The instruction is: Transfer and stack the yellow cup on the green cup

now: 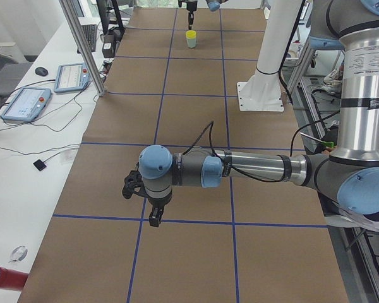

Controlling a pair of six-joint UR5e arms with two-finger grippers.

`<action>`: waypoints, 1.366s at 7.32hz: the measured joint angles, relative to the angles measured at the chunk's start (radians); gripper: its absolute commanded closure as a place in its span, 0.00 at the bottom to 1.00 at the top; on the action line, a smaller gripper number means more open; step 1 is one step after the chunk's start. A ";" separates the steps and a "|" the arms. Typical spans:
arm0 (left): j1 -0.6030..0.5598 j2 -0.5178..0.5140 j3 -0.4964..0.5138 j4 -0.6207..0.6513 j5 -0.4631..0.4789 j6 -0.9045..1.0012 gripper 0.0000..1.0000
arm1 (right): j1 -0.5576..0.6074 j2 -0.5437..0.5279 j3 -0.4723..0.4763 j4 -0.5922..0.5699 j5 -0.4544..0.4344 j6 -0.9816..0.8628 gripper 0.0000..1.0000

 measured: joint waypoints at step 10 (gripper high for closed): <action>0.001 0.044 0.010 -0.034 0.002 0.001 0.00 | 0.423 0.099 -0.024 -0.661 0.000 -0.690 0.00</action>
